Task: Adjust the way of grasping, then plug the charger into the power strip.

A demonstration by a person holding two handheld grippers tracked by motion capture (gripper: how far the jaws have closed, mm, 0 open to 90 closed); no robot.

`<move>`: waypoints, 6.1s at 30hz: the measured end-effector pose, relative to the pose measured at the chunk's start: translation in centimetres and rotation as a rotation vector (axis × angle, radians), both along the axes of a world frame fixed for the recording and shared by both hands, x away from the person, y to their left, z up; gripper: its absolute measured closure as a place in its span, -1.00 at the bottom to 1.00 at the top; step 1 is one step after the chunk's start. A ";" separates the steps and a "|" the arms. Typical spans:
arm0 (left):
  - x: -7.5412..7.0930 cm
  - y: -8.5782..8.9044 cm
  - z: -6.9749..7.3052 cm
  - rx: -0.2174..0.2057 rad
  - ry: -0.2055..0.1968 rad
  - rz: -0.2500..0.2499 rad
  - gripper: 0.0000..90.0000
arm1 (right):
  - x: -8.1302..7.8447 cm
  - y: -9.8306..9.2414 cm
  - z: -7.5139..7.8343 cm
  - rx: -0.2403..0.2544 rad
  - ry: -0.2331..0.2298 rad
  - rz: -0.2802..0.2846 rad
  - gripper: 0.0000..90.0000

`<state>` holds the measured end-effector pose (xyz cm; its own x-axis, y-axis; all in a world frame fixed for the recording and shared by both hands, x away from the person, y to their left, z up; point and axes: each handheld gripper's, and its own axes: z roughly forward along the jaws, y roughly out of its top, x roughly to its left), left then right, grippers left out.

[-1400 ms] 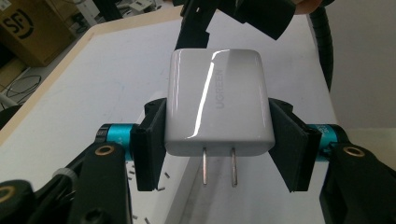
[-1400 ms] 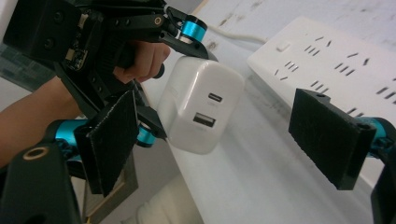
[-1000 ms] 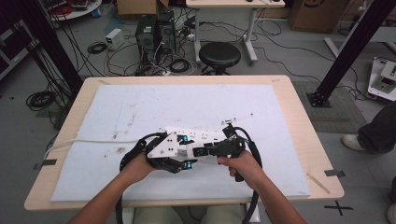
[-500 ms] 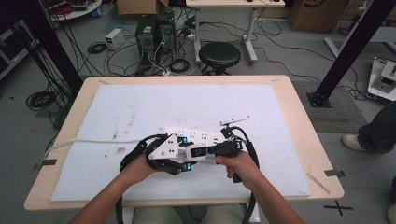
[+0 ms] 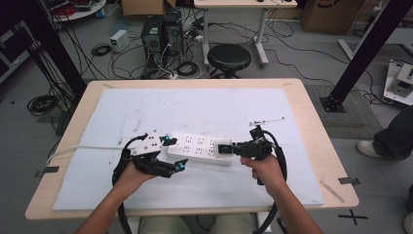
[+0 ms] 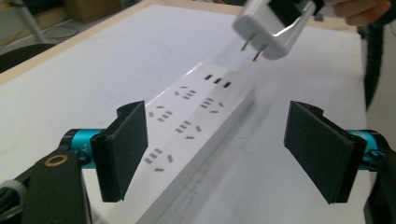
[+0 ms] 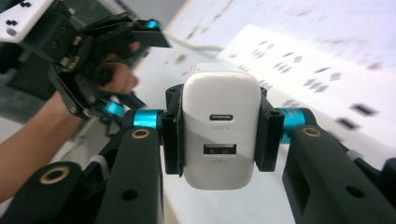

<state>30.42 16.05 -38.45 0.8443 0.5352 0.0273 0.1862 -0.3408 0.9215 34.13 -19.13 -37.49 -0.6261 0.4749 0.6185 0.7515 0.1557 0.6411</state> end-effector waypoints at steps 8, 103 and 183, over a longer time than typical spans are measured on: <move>0.0 2.7 -0.1 -0.055 -0.002 0.162 -0.52 | 0.1 -2.0 0.2 -0.109 -0.095 -0.047 0.41; -1.2 9.5 -2.2 -0.095 0.007 0.350 -0.52 | 7.7 5.7 2.7 -0.711 -0.299 0.386 0.41; -0.4 10.0 -3.2 -0.104 0.040 0.350 -0.52 | 8.8 10.7 0.9 -0.887 -0.319 0.551 0.06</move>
